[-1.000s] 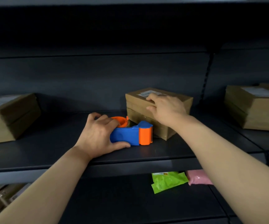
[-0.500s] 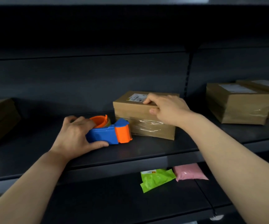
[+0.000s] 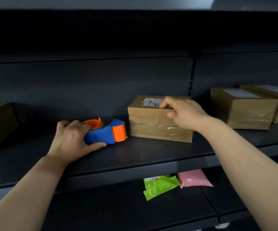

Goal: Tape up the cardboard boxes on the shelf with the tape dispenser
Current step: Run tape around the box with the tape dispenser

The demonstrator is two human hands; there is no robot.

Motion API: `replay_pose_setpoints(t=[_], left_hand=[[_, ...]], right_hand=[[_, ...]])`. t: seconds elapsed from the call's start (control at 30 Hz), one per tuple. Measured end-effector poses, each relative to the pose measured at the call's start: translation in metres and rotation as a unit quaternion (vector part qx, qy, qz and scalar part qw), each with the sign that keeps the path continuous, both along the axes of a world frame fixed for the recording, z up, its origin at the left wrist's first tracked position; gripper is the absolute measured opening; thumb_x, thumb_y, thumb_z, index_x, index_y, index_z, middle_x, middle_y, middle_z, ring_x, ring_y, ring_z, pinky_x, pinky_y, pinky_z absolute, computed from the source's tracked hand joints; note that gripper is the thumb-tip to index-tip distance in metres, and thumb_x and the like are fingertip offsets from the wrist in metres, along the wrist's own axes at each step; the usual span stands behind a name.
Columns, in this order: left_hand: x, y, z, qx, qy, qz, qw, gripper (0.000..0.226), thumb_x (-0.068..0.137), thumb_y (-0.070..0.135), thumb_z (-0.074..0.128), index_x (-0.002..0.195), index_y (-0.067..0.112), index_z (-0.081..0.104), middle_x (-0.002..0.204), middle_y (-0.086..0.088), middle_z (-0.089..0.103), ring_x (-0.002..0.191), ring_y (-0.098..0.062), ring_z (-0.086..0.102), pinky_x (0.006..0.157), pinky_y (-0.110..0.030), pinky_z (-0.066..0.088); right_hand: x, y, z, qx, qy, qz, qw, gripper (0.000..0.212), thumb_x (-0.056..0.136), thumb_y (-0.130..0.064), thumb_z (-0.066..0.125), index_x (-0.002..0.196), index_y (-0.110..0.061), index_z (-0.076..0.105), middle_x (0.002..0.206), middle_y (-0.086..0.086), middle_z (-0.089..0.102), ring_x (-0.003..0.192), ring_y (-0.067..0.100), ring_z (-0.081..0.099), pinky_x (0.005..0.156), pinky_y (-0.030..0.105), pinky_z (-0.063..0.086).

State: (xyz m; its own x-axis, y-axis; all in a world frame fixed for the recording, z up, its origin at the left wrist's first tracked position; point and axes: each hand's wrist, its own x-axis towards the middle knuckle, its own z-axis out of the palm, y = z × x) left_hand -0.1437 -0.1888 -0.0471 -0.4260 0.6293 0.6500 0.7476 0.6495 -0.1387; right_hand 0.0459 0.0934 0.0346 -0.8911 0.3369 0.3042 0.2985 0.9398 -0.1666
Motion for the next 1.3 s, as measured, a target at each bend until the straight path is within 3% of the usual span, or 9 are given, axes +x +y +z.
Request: replay_pose_setpoints(t=[0.33,0.43,0.53,0.63,0.77,0.83,1.03,1.2,1.3], left_hand=[[-0.013,0.030,0.004,-0.054,-0.004,0.024,0.998,0.074,0.066,0.078,0.041,0.105,0.021,0.067,0.097,-0.001,0.070,0.093,-0.025,0.059,0.082,-0.046,0.037],[-0.009,0.037,-0.004,-0.022,-0.031,-0.023,0.999,0.073,0.067,0.071,0.046,0.116,0.019,0.060,0.107,0.000,0.067,0.100,-0.025,0.057,0.089,-0.047,0.037],[-0.004,0.043,-0.005,-0.003,-0.059,-0.064,0.996,0.076,0.067,0.072,0.049,0.124,0.022,0.054,0.109,0.003,0.065,0.105,-0.021,0.057,0.096,-0.045,0.036],[-0.002,0.044,-0.003,0.012,-0.057,-0.085,0.995,0.081,0.065,0.080,0.051,0.126,0.026,0.050,0.113,0.008,0.064,0.107,-0.017,0.057,0.098,-0.042,0.036],[-0.003,0.043,-0.004,0.014,-0.051,-0.077,0.996,0.088,0.061,0.086,0.051,0.127,0.027,0.050,0.113,0.009,0.064,0.106,-0.016,0.056,0.099,-0.039,0.032],[-0.003,0.042,-0.005,0.014,-0.037,-0.074,0.996,0.087,0.063,0.086,0.050,0.126,0.026,0.052,0.112,0.007,0.066,0.103,-0.016,0.058,0.099,-0.038,0.031],[0.004,0.044,-0.004,-0.015,0.020,-0.100,0.995,0.084,0.070,0.086,0.046,0.126,0.026,0.060,0.098,0.004,0.069,0.089,-0.018,0.063,0.093,-0.039,0.035],[0.010,0.044,-0.003,-0.015,0.043,-0.102,0.994,0.083,0.071,0.086,0.045,0.122,0.022,0.063,0.093,0.002,0.070,0.083,-0.019,0.064,0.089,-0.039,0.036],[0.013,0.044,-0.003,-0.011,0.060,-0.096,0.994,0.082,0.070,0.085,0.047,0.119,0.021,0.065,0.087,0.001,0.070,0.079,-0.020,0.065,0.086,-0.040,0.039]], right_hand=[[0.002,0.010,0.004,-0.024,-0.024,0.037,0.999,0.027,0.099,-0.021,0.052,0.118,-0.040,0.049,0.144,-0.012,0.048,0.128,0.020,0.046,0.101,0.035,0.036],[-0.002,0.009,-0.006,-0.004,0.067,0.012,0.998,0.029,0.088,-0.013,0.052,0.107,-0.034,0.053,0.125,-0.007,0.064,0.113,0.021,0.058,0.105,0.036,0.034],[-0.026,-0.015,-0.021,0.103,0.222,-0.025,0.969,0.022,0.085,-0.028,0.047,0.102,-0.024,0.059,0.101,0.000,0.071,0.101,0.022,0.065,0.108,0.042,0.030],[-0.067,-0.051,-0.035,0.132,0.233,-0.005,0.964,0.043,0.092,-0.047,0.039,0.116,-0.022,0.063,0.121,0.000,0.068,0.119,0.019,0.057,0.108,0.048,0.029],[-0.094,-0.058,-0.045,0.134,0.252,-0.042,0.958,0.030,0.089,-0.042,0.048,0.085,-0.026,0.072,0.085,-0.006,0.072,0.086,0.019,0.062,0.094,0.041,0.031],[-0.092,-0.054,-0.047,0.117,0.265,-0.028,0.957,0.024,0.084,-0.033,0.051,0.089,-0.028,0.075,0.087,-0.008,0.073,0.087,0.018,0.064,0.091,0.039,0.032],[-0.067,-0.048,-0.030,0.046,0.177,0.090,0.979,0.038,0.097,-0.020,0.046,0.130,-0.032,0.060,0.130,-0.006,0.063,0.122,0.020,0.054,0.101,0.037,0.034],[-0.068,-0.061,-0.019,0.111,0.072,0.042,0.990,0.061,0.091,-0.018,0.048,0.149,-0.028,0.034,0.134,0.002,0.043,0.126,0.023,0.037,0.094,0.044,0.035],[-0.080,-0.065,-0.011,0.129,0.042,-0.017,0.991,0.047,0.097,-0.037,0.048,0.142,-0.025,0.043,0.131,0.005,0.039,0.123,0.025,0.034,0.093,0.048,0.035]])
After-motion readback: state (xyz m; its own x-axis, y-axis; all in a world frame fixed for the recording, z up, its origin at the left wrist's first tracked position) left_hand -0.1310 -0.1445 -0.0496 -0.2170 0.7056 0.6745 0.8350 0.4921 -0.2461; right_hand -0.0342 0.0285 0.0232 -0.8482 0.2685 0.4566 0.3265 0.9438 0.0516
